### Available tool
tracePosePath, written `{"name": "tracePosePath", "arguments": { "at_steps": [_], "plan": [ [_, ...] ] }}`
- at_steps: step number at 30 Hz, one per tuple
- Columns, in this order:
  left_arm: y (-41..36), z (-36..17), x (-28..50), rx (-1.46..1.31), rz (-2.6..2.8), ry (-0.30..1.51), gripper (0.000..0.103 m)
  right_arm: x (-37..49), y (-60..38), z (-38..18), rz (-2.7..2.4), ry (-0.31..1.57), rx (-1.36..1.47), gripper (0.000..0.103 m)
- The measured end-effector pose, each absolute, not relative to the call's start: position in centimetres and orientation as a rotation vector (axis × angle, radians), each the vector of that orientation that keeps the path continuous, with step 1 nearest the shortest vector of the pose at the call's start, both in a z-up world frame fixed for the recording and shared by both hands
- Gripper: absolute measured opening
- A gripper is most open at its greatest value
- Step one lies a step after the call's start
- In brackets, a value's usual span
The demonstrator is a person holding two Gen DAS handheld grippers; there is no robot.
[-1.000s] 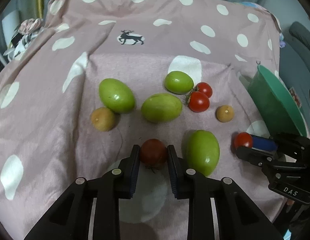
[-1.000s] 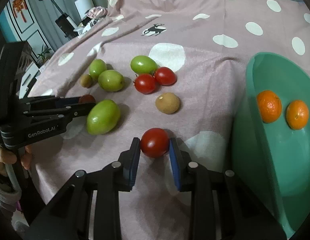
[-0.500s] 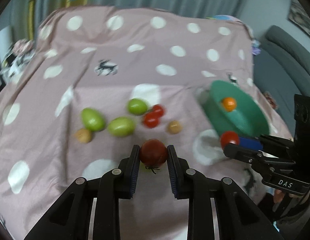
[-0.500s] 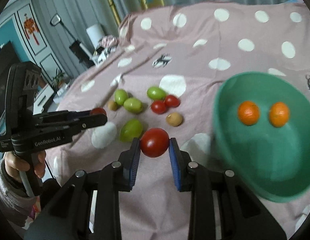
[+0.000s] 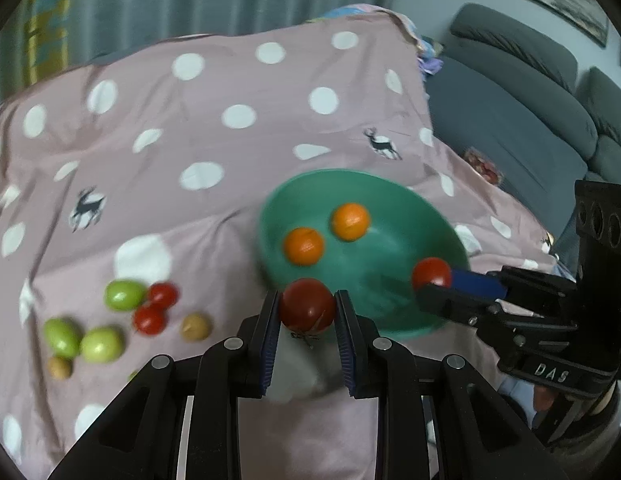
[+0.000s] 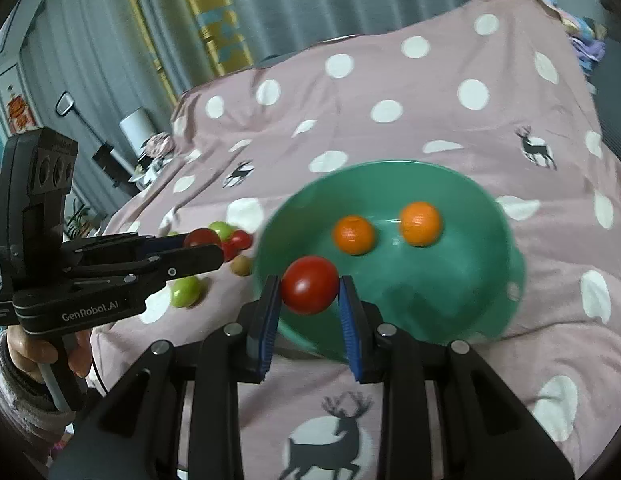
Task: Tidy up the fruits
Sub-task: 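Grasp a cherry tomato with the left tool while the right tool grasps another, then drop both cherry tomatoes into the green bowl and return toward the fruits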
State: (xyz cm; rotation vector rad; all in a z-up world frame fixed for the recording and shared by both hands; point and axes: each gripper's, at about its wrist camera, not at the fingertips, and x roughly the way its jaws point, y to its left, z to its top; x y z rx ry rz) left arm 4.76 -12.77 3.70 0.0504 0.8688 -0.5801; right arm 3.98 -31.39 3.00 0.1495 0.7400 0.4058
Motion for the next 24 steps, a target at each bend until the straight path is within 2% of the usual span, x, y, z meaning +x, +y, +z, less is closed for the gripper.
{"name": "tracePosePath", "arguments": {
  "at_steps": [5, 9, 11, 15, 16, 24],
  "plan": [
    [-15.6, 2.8, 5.8, 0.093, -0.598, 0.895, 0.027, 4.4, -32.7, 2.4, 0.374, 0.747, 0.171, 0.030],
    [-16.3, 1.9, 5.9, 0.115, -0.585, 0.917, 0.027, 4.4, -33.3, 1.9, 0.361, 0.763, 0.176, 0.035],
    [-16.2, 1.8, 5.7, 0.119, -0.577, 0.918, 0.032, 4.4, -33.8, 1.7, 0.355, 0.768, 0.204, 0.040],
    [-15.1, 2.2, 5.3, 0.099, -0.552, 0.905, 0.072, 4.2, -34.0, 1.7, 0.349, 0.767, 0.220, 0.043],
    [-14.6, 2.4, 5.2, 0.086, -0.542, 0.902, 0.076, 4.2, -34.0, 1.8, 0.348, 0.767, 0.222, 0.043],
    [-6.6, 2.8, 3.8, -0.037, -0.396, 0.881, 0.077, 3.5, -33.4, 2.5, 0.358, 0.755, 0.216, 0.047]
  ]
}}
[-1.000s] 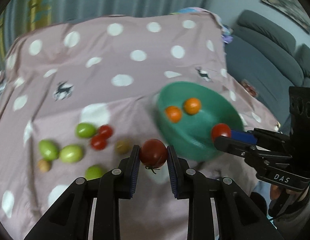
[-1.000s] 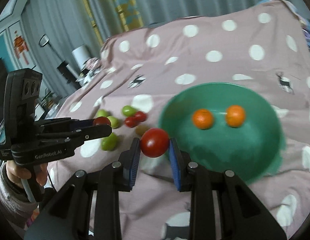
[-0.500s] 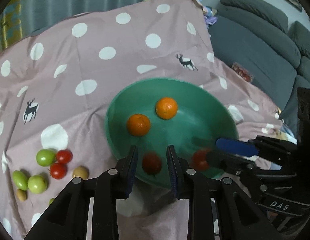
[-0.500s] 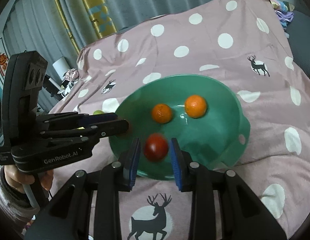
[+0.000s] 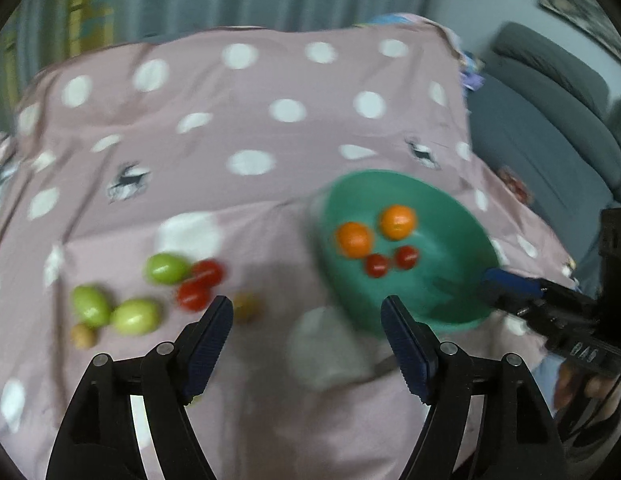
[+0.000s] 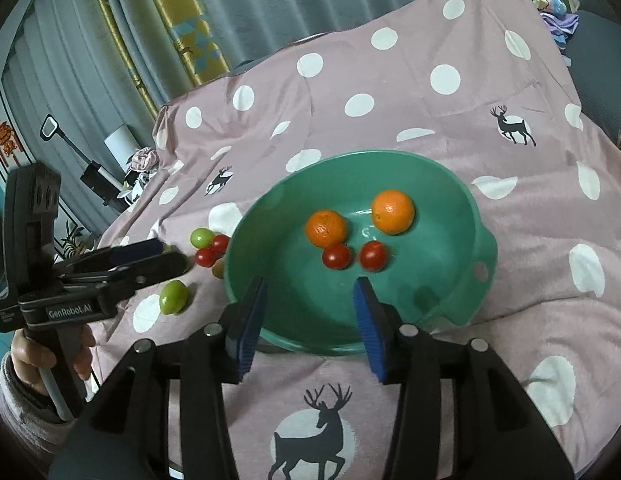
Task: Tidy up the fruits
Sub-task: 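Drop both cherry tomatoes into the green bowl and return toward the fruits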
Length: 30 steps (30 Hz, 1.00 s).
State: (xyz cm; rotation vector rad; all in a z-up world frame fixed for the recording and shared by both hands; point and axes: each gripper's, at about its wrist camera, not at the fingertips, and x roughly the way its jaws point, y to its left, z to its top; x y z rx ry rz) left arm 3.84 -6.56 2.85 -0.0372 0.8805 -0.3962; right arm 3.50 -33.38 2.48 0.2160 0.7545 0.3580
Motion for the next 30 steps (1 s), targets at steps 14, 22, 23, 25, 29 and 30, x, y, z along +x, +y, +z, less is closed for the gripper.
{"name": "tracePosePath", "arguments": {
  "at_steps": [14, 22, 23, 25, 29, 30],
  "plan": [
    [7.5, -2.6, -1.4, -0.252, -0.090, 1.011, 0.077, 2.5, -30.0, 2.9, 0.447, 0.760, 0.169, 0.049],
    [7.8, -2.6, -1.7, -0.270, -0.100, 0.980, 0.077, 1.9, -25.4, 2.0, 0.595, 0.817, 0.125, 0.049],
    [7.7, -2.8, -1.7, -0.272, -0.108, 0.983, 0.077, 1.8, -24.8, 1.8, 0.610, 0.827, 0.119, 0.049],
    [7.5, -3.1, -1.5, -0.273, -0.120, 0.987, 0.077, 1.7, -23.4, 1.3, 0.636, 0.846, 0.096, 0.049],
    [7.7, -3.6, -1.3, -0.280, -0.125, 0.994, 0.077, 1.7, -21.2, 0.4, 0.667, 0.880, 0.051, 0.049],
    [7.8, -3.7, -1.2, -0.281, -0.124, 0.993, 0.077, 1.9, -20.7, 0.1, 0.668, 0.886, 0.035, 0.049]
  ]
}}
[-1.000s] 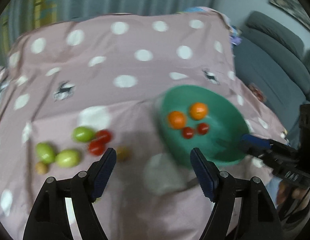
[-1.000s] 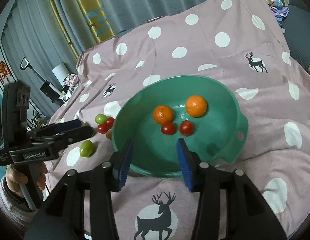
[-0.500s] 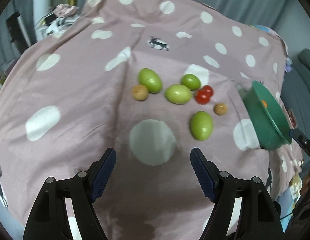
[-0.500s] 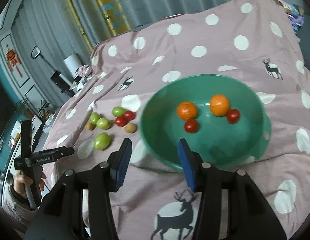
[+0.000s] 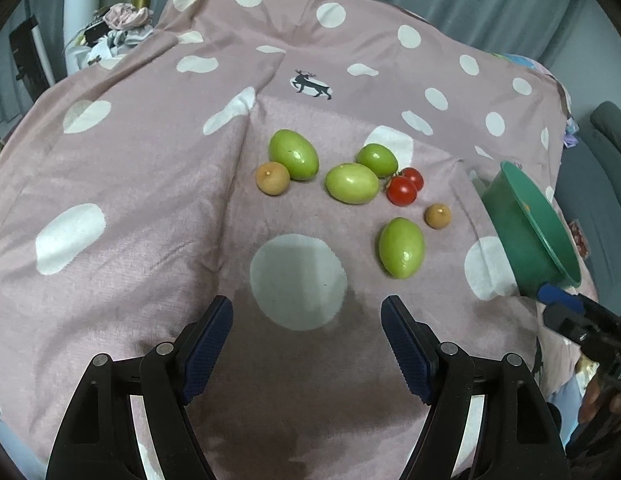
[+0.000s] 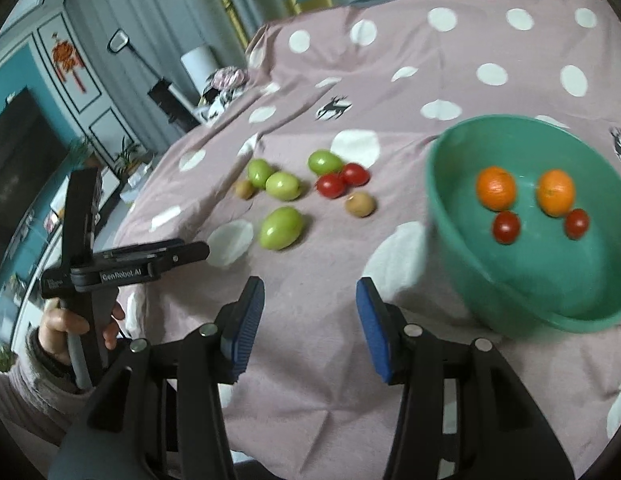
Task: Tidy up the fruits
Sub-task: 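Drop both cherry tomatoes into the green bowl and return toward the fruits, then grasp a small brown fruit with the left tool while the right tool grasps another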
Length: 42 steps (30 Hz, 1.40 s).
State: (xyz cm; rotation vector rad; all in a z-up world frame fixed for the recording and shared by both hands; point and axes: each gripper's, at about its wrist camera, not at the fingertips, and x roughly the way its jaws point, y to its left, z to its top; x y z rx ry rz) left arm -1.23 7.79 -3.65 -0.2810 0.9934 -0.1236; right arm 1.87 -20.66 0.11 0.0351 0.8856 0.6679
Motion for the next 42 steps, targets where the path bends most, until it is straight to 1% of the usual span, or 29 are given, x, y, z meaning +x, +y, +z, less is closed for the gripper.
{"name": "tracePosePath", "arguments": {
  "at_steps": [7, 11, 12, 14, 20, 22, 29, 30, 31, 34, 37, 39, 42],
  "plan": [
    [8.2, -3.1, 1.1, -0.245, -0.153, 0.976, 0.077, 4.7, -18.8, -0.6, 0.619, 0.911, 0.024, 0.047],
    [8.4, -3.1, 3.1, -0.183, -0.161, 0.985, 0.077, 6.6, -17.1, -1.1, 0.567, 0.916, -0.049, 0.047],
    [8.4, -3.1, 3.4, -0.164, -0.168, 0.987, 0.077, 7.1, -16.6, -1.3, 0.544, 0.916, -0.083, 0.043],
    [8.4, -3.0, 4.3, -0.126, -0.177, 0.987, 0.076, 8.1, -15.8, -1.6, 0.533, 0.926, -0.123, 0.041],
    [8.6, -3.3, 6.6, -0.064, -0.234, 0.992, 0.076, 11.3, -13.9, -3.0, 0.506, 0.953, -0.198, 0.038],
    [8.7, -3.6, 7.3, -0.061, -0.233, 1.006, 0.071, 12.2, -13.6, -3.4, 0.505, 0.969, -0.196, 0.038],
    [7.8, -4.3, 8.9, 0.017, -0.246, 1.015, 0.071, 13.5, -12.8, -3.8, 0.506, 0.988, -0.218, 0.037],
    [7.6, -4.4, 9.1, 0.028, -0.248, 1.017, 0.066, 13.6, -12.7, -3.9, 0.507, 0.991, -0.216, 0.038],
    [7.3, -4.5, 9.2, 0.045, -0.250, 1.026, 0.057, 13.8, -12.8, -3.8, 0.510, 0.994, -0.210, 0.038],
    [7.0, -5.6, 9.7, 0.076, -0.236, 1.069, 0.047, 14.3, -12.9, -3.7, 0.531, 1.005, -0.179, 0.037],
    [6.8, -5.8, 9.6, 0.090, -0.239, 1.067, 0.043, 14.7, -12.7, -3.7, 0.528, 1.009, -0.191, 0.037],
    [6.8, -5.8, 9.6, 0.079, -0.241, 1.067, 0.039, 15.0, -12.5, -4.1, 0.530, 1.026, -0.199, 0.036],
    [7.1, -5.8, 9.8, 0.059, -0.238, 1.067, 0.032, 15.3, -12.3, -4.4, 0.535, 1.045, -0.203, 0.032]
  ]
}}
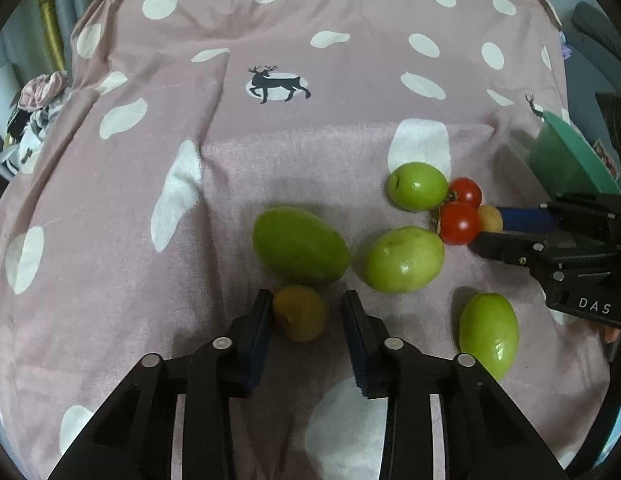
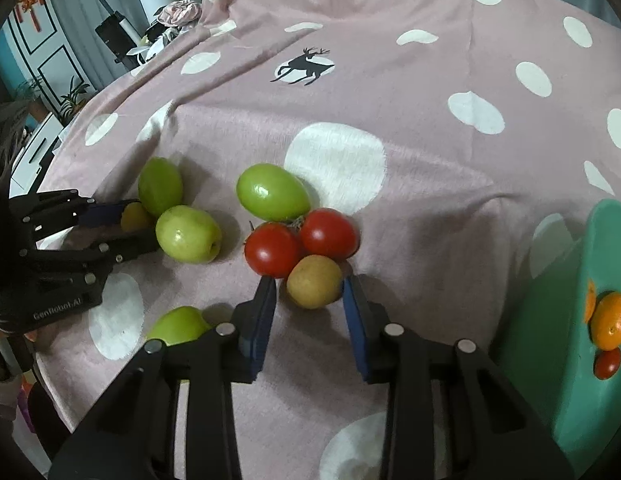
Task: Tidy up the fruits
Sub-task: 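Grasp a small brown fruit with the left tool while the right tool grasps another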
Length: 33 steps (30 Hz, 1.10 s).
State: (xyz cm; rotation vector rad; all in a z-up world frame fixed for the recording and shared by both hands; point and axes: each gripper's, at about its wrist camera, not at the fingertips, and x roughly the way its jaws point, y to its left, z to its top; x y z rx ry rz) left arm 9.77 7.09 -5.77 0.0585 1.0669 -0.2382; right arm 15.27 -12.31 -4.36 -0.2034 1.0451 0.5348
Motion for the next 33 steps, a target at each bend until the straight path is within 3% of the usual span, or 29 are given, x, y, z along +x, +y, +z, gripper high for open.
{"name": "tracePosePath", "arguments": {
  "at_steps": [3, 33],
  "plan": [
    [7.2, -5.8, 9.9, 0.055, -0.232, 1.065, 0.027, 15.3, -12.4, -4.4, 0.538, 1.044, -0.200, 0.029],
    [3.6, 0.4, 0.2, -0.133, -0.383, 0.922, 0.027, 4.4, -17.9, 1.5, 0.670, 0.847, -0.030, 0.029]
  ]
}}
